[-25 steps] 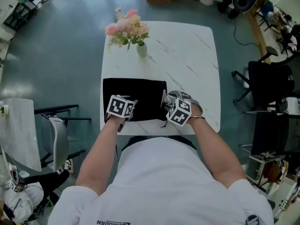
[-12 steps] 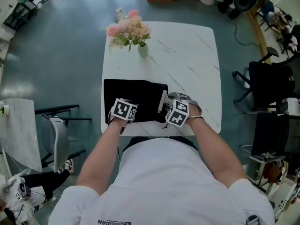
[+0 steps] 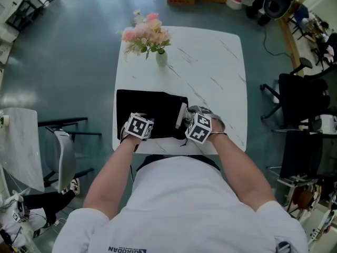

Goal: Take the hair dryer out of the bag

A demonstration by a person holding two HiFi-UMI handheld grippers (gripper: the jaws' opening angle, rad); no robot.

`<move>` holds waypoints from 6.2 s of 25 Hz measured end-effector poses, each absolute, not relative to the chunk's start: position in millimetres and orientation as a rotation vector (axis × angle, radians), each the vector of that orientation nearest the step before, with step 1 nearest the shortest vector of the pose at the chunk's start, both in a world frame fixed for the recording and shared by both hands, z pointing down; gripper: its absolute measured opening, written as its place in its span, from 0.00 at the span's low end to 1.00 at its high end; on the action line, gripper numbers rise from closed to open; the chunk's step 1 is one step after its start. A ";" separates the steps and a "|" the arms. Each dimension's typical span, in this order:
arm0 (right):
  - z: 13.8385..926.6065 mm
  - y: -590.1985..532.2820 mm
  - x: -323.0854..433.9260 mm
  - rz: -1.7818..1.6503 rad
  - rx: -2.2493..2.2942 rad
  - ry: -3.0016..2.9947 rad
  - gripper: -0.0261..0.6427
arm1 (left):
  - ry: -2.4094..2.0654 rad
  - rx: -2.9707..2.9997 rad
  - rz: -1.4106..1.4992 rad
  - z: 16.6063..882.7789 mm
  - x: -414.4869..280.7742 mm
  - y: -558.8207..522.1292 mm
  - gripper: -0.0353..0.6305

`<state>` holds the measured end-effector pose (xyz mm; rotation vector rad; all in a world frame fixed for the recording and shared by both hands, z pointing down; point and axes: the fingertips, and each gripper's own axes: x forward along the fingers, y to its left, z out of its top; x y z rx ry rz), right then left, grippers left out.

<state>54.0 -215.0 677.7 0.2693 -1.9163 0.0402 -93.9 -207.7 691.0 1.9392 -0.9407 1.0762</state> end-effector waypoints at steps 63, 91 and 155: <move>628.4 -226.4 202.3 0.418 1.132 -1.828 0.44 | -0.930 2.072 0.885 638.5 -94.6 -215.6 0.19; 543.2 -106.3 103.8 0.421 1.004 -2.354 0.06 | -0.963 2.200 0.756 581.3 -65.7 -102.1 0.08; 518.2 75.4 74.5 0.596 1.109 -2.436 0.06 | -0.977 2.369 0.627 508.9 -67.4 72.3 0.08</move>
